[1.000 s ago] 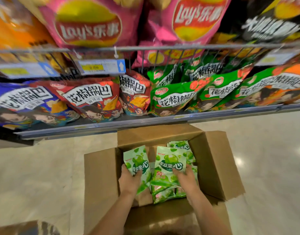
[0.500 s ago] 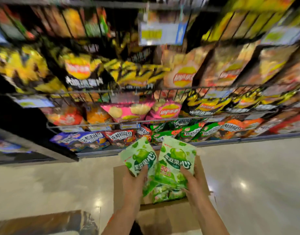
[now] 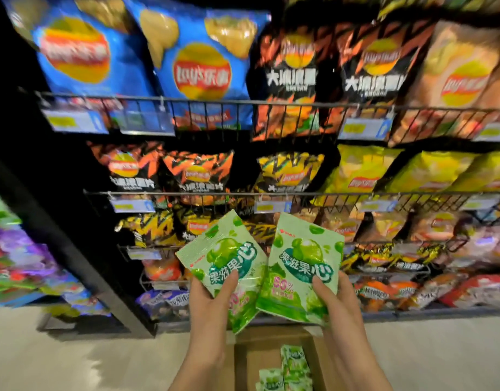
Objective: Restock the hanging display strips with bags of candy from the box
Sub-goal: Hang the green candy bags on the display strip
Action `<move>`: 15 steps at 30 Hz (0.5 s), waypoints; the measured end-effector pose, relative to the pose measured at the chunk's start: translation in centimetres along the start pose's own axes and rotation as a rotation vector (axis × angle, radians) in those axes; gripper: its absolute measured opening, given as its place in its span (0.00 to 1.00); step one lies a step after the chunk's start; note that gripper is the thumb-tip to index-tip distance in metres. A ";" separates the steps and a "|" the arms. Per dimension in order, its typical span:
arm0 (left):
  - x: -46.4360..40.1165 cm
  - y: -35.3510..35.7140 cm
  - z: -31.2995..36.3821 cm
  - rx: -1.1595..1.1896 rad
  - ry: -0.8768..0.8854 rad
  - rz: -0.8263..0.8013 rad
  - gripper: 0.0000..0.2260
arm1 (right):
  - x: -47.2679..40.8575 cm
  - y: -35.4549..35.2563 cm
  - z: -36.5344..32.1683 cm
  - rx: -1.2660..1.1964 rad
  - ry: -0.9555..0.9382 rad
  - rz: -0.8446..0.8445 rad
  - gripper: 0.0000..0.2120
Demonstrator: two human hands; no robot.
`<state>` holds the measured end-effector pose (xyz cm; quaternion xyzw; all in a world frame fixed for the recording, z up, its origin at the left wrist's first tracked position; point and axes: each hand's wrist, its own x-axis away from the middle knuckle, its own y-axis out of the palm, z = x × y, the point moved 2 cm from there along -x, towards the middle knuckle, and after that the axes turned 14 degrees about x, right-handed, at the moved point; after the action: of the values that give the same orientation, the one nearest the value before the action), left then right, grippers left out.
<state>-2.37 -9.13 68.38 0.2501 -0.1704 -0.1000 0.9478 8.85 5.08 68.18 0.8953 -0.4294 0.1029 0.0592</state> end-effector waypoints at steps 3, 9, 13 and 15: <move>1.7 1.2 3.2 0.052 0.088 -0.024 0.33 | 1.3 0.2 -3.8 -0.001 -0.057 -0.035 0.31; 3.5 1.7 8.1 0.057 0.222 -0.043 0.19 | 2.7 1.8 -8.8 -0.003 -0.159 -0.119 0.34; 4.7 0.9 11.7 0.083 0.311 -0.078 0.38 | 3.4 3.8 -11.1 0.009 -0.261 -0.172 0.31; 4.7 0.5 13.0 0.078 0.346 -0.071 0.24 | 3.4 4.8 -11.7 0.031 -0.307 -0.197 0.28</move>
<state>-2.88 -15.75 80.50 0.3063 0.0003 -0.0823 0.9484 5.59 1.79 80.46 0.9389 -0.3421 -0.0348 -0.0112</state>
